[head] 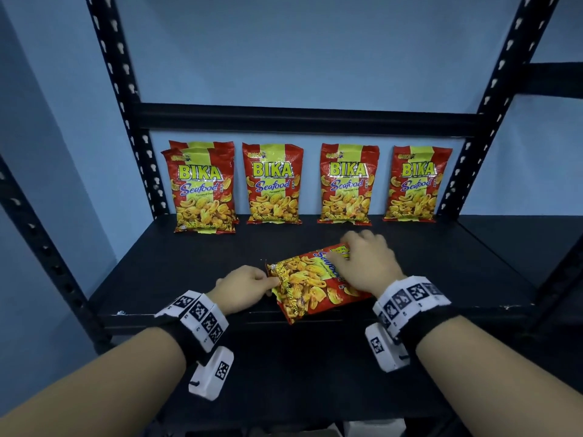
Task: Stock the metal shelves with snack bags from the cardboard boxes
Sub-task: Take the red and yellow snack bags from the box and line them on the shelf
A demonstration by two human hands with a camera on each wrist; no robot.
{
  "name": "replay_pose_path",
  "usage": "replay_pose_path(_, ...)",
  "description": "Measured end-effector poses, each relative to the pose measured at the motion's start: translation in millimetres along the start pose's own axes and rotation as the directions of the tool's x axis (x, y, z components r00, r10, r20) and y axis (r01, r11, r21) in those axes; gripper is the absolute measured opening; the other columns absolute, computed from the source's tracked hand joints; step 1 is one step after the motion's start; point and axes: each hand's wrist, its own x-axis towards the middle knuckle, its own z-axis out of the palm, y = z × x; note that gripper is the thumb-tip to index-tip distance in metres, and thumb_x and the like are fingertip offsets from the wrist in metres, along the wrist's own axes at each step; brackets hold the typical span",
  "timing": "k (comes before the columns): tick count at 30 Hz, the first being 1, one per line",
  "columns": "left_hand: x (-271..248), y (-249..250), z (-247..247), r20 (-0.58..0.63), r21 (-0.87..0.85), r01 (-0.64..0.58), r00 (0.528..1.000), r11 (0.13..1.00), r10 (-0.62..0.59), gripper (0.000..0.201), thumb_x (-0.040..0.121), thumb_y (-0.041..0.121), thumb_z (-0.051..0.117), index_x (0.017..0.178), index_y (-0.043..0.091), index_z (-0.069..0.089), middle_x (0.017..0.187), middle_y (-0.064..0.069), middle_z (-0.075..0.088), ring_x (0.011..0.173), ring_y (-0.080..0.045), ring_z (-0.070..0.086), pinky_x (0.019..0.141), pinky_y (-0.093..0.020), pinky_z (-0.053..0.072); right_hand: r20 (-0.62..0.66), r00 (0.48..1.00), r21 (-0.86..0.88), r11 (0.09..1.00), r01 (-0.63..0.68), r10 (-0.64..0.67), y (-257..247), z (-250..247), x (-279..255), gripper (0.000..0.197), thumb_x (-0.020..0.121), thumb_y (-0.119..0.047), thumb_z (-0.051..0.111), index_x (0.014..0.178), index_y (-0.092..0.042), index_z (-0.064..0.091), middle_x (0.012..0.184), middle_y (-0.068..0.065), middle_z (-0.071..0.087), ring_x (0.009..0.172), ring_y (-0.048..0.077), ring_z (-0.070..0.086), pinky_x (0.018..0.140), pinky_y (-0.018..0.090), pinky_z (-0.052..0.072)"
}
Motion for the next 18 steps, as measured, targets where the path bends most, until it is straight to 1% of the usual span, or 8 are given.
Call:
replay_pose_path(1,1.3,-0.8,1.6,-0.011,-0.001,0.004,1.000,1.000,-0.004,0.050,0.096,0.061,0.056,0.061,0.026,0.066,0.051,0.014,0.054,0.067,-0.012,0.058,0.088,-0.044,0.043,-0.007,0.990,0.046,0.989,0.139,-0.139,-12.8,2.5,-2.4,0.061,0.097,-0.064,0.050,0.144,-0.025,0.052,0.148,0.003,0.049,0.140,0.027,0.039,0.113,0.049,0.039)
replay_pose_path(3,1.7,-0.5,3.5,-0.039,0.004,0.002,0.999,1.000,-0.002,0.049,0.098,0.056,0.055,0.062,0.022,0.057,0.055,0.012,0.051,0.067,-0.013,0.057,0.085,-0.040,0.040,0.037,0.926,0.101,0.923,0.371,-0.376,-38.9,10.2,-7.0,0.062,0.100,-0.061,0.048,0.152,-0.026,0.046,0.161,-0.001,0.041,0.151,0.020,0.028,0.123,0.045,0.028)
replay_pose_path(5,1.9,-1.2,4.0,-0.060,0.007,-0.006,0.998,1.000,0.006,0.045,0.097,0.049,0.054,0.061,0.022,0.051,0.054,0.012,0.049,0.066,-0.015,0.055,0.080,-0.039,0.036,0.129,0.870,0.089,0.879,0.468,-0.476,-60.7,21.9,-10.2,0.064,0.104,-0.058,0.043,0.158,-0.025,0.036,0.167,-0.004,0.031,0.156,0.015,0.019,0.127,0.045,0.020)
replay_pose_path(8,5.3,-6.8,3.4,-0.034,-0.001,-0.003,0.999,1.000,0.003,0.043,0.093,0.043,0.051,0.055,0.023,0.050,0.047,0.014,0.047,0.062,-0.013,0.050,0.077,-0.039,0.034,0.234,0.856,0.013,0.882,0.471,-0.460,-72.6,41.2,-11.9,0.065,0.107,-0.056,0.034,0.162,-0.022,0.026,0.170,-0.004,0.022,0.157,0.013,0.012,0.128,0.047,0.010)
replay_pose_path(11,11.4,-12.2,1.1,0.016,-0.032,-0.023,1.000,0.999,0.024,0.041,0.084,0.052,0.053,0.049,0.030,0.057,0.047,0.014,0.047,0.058,-0.013,0.049,0.076,-0.040,0.036,0.213,0.880,-0.020,0.898,0.439,-0.426,-63.5,51.1,-8.7,0.069,0.105,-0.060,0.031,0.163,-0.023,0.025,0.171,-0.005,0.019,0.157,0.012,0.012,0.128,0.047,0.006)
replay_pose_path(13,15.1,-13.8,-0.5,0.029,-0.037,-0.035,0.999,0.999,0.037,0.041,0.090,0.048,0.059,0.051,0.037,0.064,0.047,0.015,0.051,0.058,-0.011,0.051,0.076,-0.039,0.038,0.204,0.897,0.012,0.917,0.398,-0.392,-53.0,52.8,-5.3,0.073,0.102,-0.066,0.030,0.163,-0.026,0.023,0.171,-0.008,0.017,0.157,0.011,0.010,0.128,0.046,0.005)
replay_pose_path(15,15.6,-13.4,-2.0,0.026,-0.023,-0.058,0.998,0.998,0.059,0.045,0.098,0.040,0.059,0.054,0.042,0.067,0.046,0.017,0.052,0.055,-0.008,0.050,0.073,-0.036,0.039,0.220,0.909,0.058,0.935,0.349,-0.353,-41.6,53.6,-2.1,0.078,0.100,-0.072,0.026,0.164,-0.028,0.020,0.171,-0.009,0.014,0.158,0.010,0.007,0.128,0.046,0.003)
replay_pose_path(18,15.3,-13.9,-2.5,0.028,-0.023,-0.081,0.996,0.996,0.082,0.044,0.101,0.042,0.058,0.058,0.043,0.068,0.046,0.016,0.050,0.053,-0.008,0.049,0.071,-0.035,0.039,0.252,0.915,0.102,0.949,0.299,-0.316,-27.3,53.7,0.3,0.085,0.096,-0.079,0.018,0.165,-0.029,0.014,0.172,-0.010,0.009,0.158,0.008,0.003,0.128,0.044,0.001)
